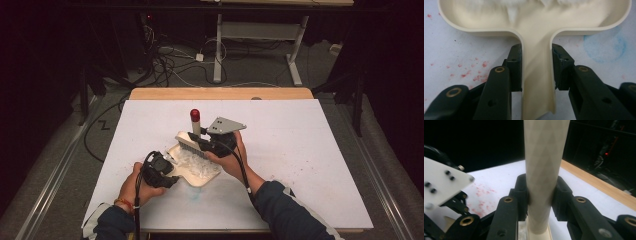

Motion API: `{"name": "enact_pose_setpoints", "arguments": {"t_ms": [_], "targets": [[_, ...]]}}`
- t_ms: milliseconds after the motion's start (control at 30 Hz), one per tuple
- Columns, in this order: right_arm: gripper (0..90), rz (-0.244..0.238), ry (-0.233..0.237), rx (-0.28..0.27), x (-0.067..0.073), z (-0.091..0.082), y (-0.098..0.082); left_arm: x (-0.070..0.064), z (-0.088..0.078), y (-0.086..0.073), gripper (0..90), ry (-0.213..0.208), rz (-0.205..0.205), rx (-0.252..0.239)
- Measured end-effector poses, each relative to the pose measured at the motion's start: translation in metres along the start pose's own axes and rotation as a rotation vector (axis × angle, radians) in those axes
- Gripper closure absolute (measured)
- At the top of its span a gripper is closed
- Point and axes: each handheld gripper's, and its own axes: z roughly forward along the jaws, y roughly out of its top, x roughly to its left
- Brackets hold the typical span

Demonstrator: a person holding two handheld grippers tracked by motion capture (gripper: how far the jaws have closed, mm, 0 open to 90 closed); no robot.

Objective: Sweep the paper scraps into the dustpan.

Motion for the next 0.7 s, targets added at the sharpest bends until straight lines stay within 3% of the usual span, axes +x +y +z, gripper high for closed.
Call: {"name": "enact_pose_setpoints", "arguments": {"t_ms": [133,233,500,700], "targets": [[70.4,-0.028,-0.006,0.003,0.005,0.0,0.004,0.0,-0.001,0.0,63.4,-0.001,-0.001,-0.002],[70.4,-0.021,-0.009,-0.013,0.004,-0.004,0.007,0.0,-0.001,-0.001,63.4,-0.001,0.002,-0.001],[70.4,0.008,-0.056,-0.08,-0.007,-0.033,0.025,0.002,-0.006,-0.003,63.4,0.006,-0.01,-0.026],[70.4,0.019,-0.101,-0.035,-0.02,-0.052,0.026,0.006,-0.016,-0.008,63.4,0.009,-0.006,-0.027]]}}
